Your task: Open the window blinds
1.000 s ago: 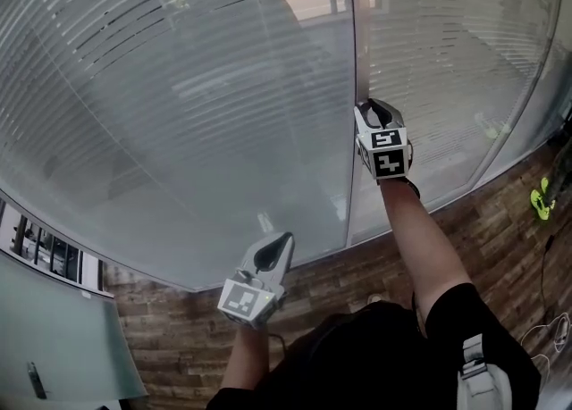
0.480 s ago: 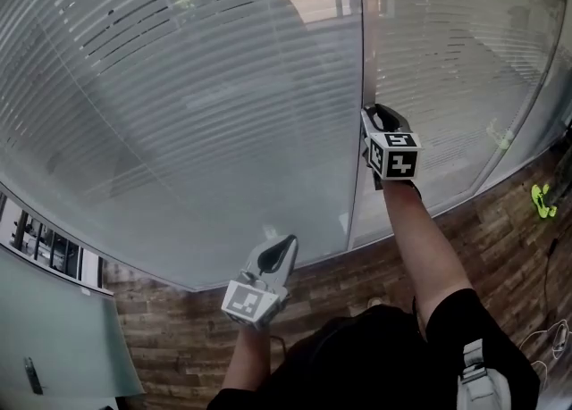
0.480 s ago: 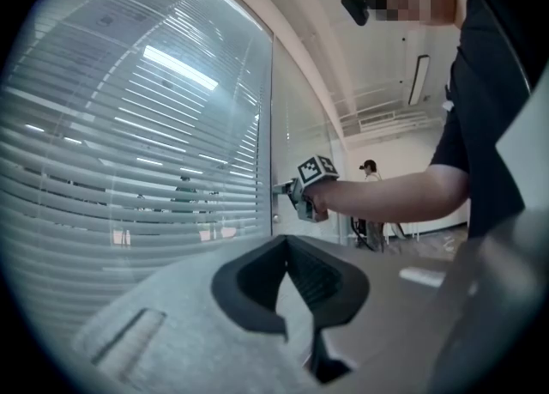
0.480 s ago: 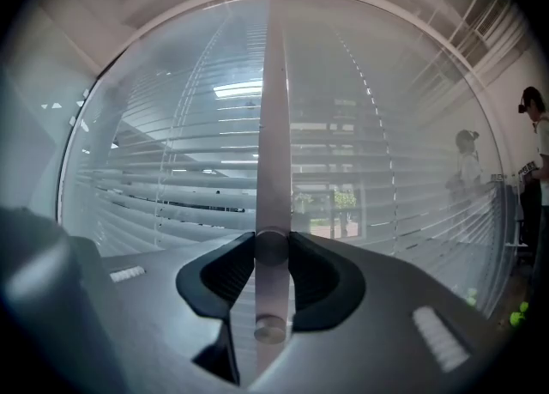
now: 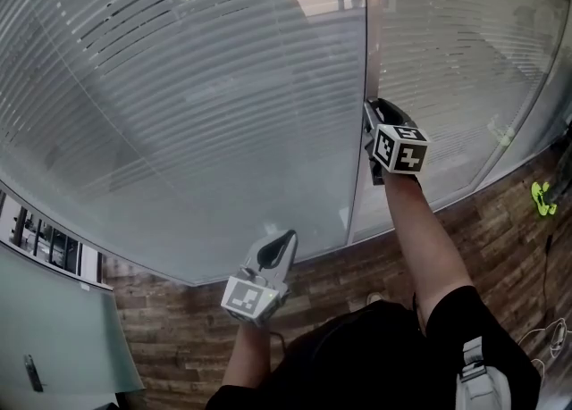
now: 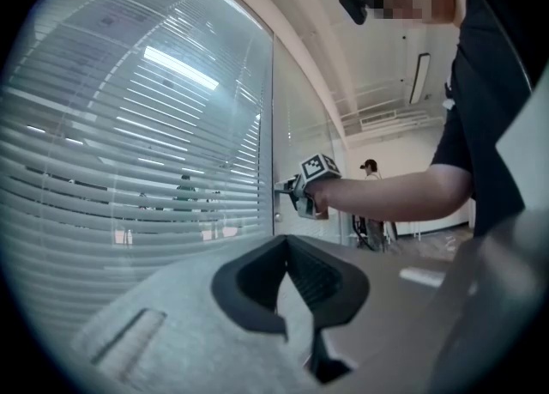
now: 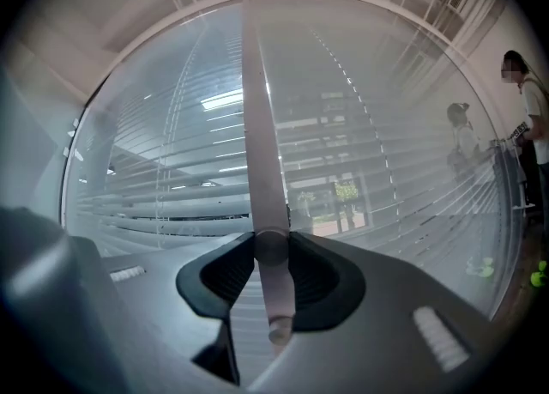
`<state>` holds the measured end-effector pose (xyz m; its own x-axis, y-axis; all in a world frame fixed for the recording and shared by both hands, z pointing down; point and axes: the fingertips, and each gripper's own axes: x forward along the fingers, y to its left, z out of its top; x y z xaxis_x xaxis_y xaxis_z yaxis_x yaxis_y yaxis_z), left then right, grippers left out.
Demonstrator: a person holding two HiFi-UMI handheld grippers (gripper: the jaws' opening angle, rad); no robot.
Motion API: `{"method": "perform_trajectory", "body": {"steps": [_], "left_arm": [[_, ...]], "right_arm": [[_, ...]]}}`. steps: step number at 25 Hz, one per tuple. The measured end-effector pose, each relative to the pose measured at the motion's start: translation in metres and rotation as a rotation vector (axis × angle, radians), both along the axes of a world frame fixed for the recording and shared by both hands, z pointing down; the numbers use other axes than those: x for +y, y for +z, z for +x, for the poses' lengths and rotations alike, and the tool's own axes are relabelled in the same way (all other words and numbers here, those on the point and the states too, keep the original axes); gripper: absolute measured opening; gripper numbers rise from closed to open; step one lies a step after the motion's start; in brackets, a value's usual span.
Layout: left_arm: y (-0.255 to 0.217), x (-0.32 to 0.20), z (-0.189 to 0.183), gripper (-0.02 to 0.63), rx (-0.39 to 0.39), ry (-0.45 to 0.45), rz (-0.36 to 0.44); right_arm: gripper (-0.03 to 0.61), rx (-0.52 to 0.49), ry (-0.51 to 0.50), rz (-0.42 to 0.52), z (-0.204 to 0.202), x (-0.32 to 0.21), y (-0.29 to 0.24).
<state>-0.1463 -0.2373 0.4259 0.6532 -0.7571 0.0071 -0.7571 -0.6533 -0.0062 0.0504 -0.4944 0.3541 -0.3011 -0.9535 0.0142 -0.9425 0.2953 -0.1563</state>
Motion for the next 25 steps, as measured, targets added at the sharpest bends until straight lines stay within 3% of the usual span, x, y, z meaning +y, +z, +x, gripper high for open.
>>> {"method": "perform_trajectory", "body": {"steps": [8, 14, 25], "left_arm": [[0.0036, -0.0016, -0.0019, 0.005, -0.003, -0.006, -0.006], [0.0020, -0.0002, -0.0035, 0.004, -0.009, -0.005, -0.002], [0.0035, 0.0000, -0.0042, 0.003, -0.029, 0.001, 0.017]], "right_arm": [[0.118, 0.006, 0.014, 0.010, -0.0008, -0.0012, 0.0000], [0.118, -0.131, 0.012, -0.016, 0.0010, -0.0008, -0.0017], [0.126, -0.018, -0.003, 0.001, -0.0002, -0.0023, -0.0004]]}}
